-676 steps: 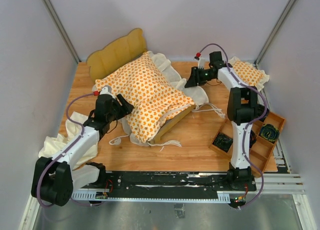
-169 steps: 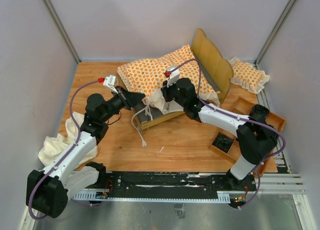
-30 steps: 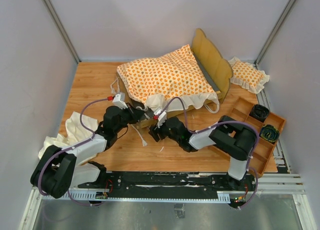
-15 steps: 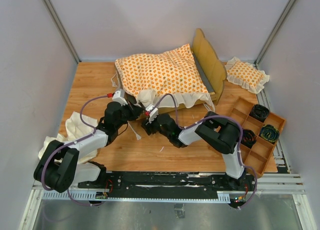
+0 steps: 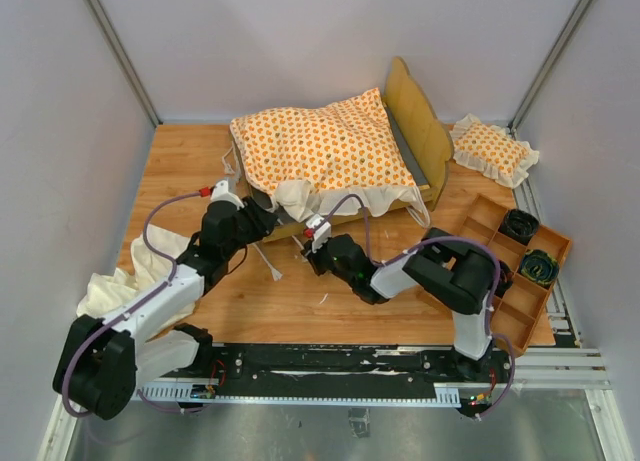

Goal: Set up the pet bed
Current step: Cross the ropes over the mattress.

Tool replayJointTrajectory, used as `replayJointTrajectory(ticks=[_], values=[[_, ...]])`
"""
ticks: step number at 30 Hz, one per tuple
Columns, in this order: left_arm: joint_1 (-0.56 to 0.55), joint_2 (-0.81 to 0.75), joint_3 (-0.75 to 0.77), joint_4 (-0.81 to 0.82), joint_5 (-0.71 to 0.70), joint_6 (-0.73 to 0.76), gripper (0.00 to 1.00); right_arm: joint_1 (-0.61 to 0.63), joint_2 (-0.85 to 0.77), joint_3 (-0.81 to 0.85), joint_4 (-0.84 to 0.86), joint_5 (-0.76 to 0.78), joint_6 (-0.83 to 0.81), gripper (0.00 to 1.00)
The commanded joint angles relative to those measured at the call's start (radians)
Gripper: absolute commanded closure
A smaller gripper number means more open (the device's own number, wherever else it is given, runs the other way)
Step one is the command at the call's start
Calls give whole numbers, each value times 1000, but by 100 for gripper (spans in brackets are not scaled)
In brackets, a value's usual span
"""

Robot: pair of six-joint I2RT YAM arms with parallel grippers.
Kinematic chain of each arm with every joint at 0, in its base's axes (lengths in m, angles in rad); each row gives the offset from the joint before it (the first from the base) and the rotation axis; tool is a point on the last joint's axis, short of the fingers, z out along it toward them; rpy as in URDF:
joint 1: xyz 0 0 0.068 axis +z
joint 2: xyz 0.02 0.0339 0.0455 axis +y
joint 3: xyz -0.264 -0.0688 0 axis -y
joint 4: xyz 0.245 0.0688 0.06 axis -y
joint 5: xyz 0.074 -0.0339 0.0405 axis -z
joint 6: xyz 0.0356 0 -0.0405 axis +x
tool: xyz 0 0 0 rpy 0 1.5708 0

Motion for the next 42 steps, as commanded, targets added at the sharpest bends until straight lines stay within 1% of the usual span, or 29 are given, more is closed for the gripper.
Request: replayJointTrajectory(ticks=[1,3,5,8,11,12,14,15,18,21,26,31,34,36,37,39,41,42], values=[[12,-95,80,-235,-192,49,56,1,-114,-78,-2,-43,23,100],[26,-121,79,-268,-225,60,56,2,-139,-113,-4,-60,40,100],[54,-139,65,-277,-214,70,55,5,-152,-133,-14,-87,49,100],[118,-137,44,-278,-164,78,56,17,-164,-147,-34,-121,60,100],[188,-102,27,-252,-75,106,57,34,-191,-171,-37,-136,76,100],[201,-88,19,-234,-48,117,59,39,-204,-179,-37,-136,84,100],[206,-66,-6,-190,-8,134,63,43,-235,-198,-37,-132,94,100],[206,-61,-28,-154,13,131,64,44,-244,-202,-37,-129,95,100],[206,-48,-123,19,58,107,64,43,-257,-199,-42,-122,82,100],[206,-17,-184,131,73,82,64,43,-267,-193,-43,-126,76,100],[206,86,-172,183,24,97,57,44,-280,-198,-36,-131,77,100],[206,197,-155,274,30,113,55,46,-286,-228,-20,-150,135,100],[207,262,-125,284,34,124,55,65,-284,-251,-22,-152,182,100],[206,298,-106,284,51,134,56,76,-274,-251,-64,-123,222,100],[207,310,-101,284,52,130,58,80,-263,-253,-65,-131,231,100],[207,322,-97,284,53,120,67,92,-242,-258,-47,-138,236,100],[207,311,-98,269,42,113,80,102,-236,-264,-36,-131,244,100],[207,296,-95,244,21,105,89,106,-239,-265,-37,-124,245,100]])
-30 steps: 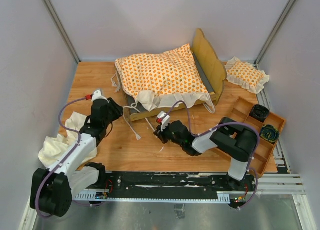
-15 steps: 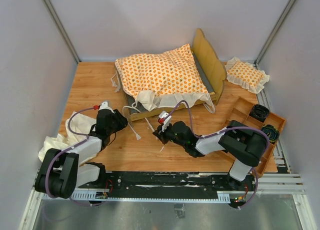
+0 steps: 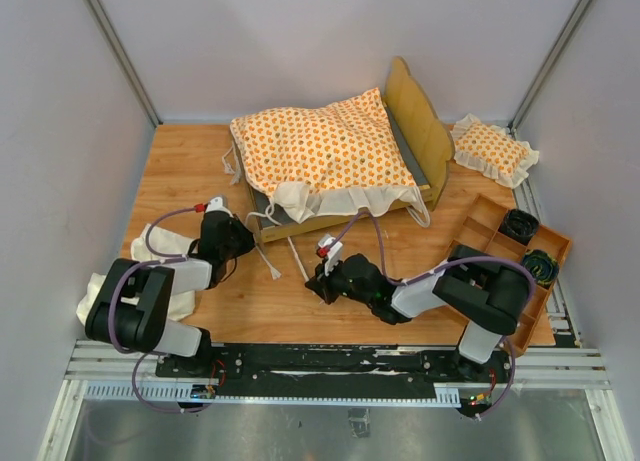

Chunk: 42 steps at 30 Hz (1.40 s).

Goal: Set up the pet bed
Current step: Cross the ropes over the mattress.

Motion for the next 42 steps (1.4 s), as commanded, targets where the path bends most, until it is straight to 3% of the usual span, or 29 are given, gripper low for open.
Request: replayJointTrajectory(ticks=[1,5,15,20,26,34,42], values=[[3,-36,29,-23,-40,-17,96,29,6,-23,15,14,40,100],[2,-141,56,-214,-88,-43,100,36,-30,-13,-18,29,34,100],[1,-613,67,-535,43,-56,100,41,-81,20,-103,70,62,100],[1,-760,128,-667,41,-42,100,45,-84,10,-86,68,85,100],[1,-771,74,-674,154,-68,100,50,-210,-34,-83,67,116,100],[-9,-707,-53,-535,231,-148,100,54,-271,-36,-131,72,117,100],[-139,-544,-147,-357,166,-249,100,56,-230,-19,-88,27,135,100]])
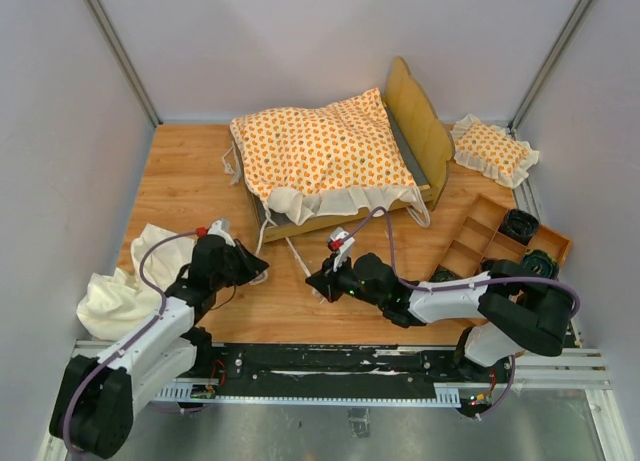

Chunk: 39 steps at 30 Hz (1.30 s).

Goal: Set up the pet bed
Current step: Cross the ropes over the mattress.

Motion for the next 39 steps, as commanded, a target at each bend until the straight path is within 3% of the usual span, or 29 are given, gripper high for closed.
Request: replayJointTrajectory(ticks=[1,5,13,14,18,20,24,27,33,39], values=[[-57,83,-53,176,-19,-87,100,20,2,19,24,-40,19,100],[-90,181,-66,267,-71,-108,97,25,-4,21,30,-58,11,100],[-128,302,-17,280,-130,-59,95,26,5,10,32,-44,4,100],[-130,296,-19,278,-135,-59,91,26,7,12,27,-41,3,100],[-130,209,20,142,-250,-56,62,27,19,19,10,-39,-8,100],[-130,122,89,18,-360,-31,55,26,21,20,3,-37,-16,100],[-130,22,245,-124,-479,6,52,25,32,25,-4,-28,-29,100],[-130,37,347,-134,-461,22,52,26,44,35,-4,-31,-35,100],[-130,223,467,-44,-414,27,64,25,58,58,-6,-42,-47,100],[-130,391,541,-30,-450,37,60,25,77,69,-5,-57,-46,100]])
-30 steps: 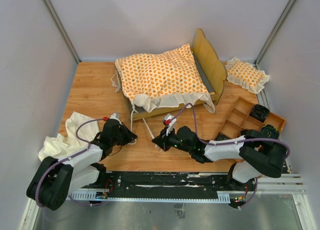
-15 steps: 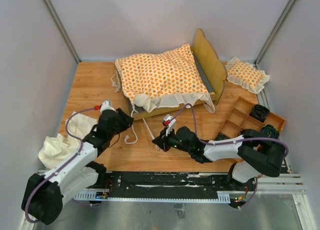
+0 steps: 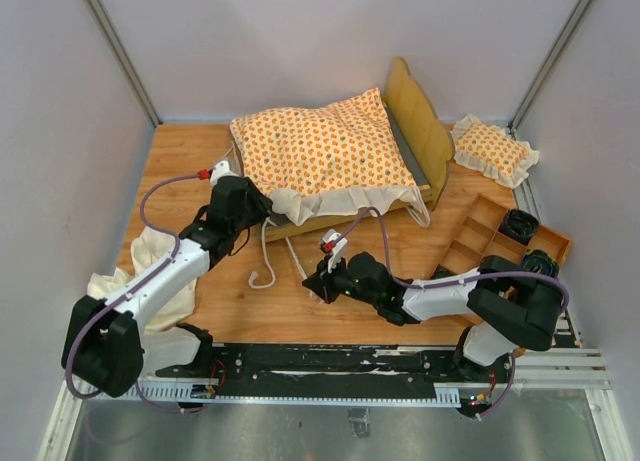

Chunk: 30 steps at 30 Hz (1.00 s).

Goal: Set up the pet bed
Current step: Cross the ropes over the mattress.

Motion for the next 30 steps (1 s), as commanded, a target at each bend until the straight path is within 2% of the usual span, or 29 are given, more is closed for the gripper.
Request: replayJointTrajectory(ticks=[1,6,9,15,17,21,30], values=[[-5,79,48,27,-37,23,60,25,26,41,2,-14,-14,100],[-4,122,33,54,-53,15,63,26,37,38,14,-18,-7,100],[-4,130,20,74,-61,20,69,25,42,38,19,-20,-4,100],[-4,118,21,78,-66,41,94,26,49,35,21,-12,-5,100],[-4,110,29,74,-56,50,98,25,50,31,21,2,-6,100],[-2,95,62,46,-15,74,100,25,50,15,28,33,-7,100],[97,35,67,24,252,47,96,24,92,1,36,64,-8,100]])
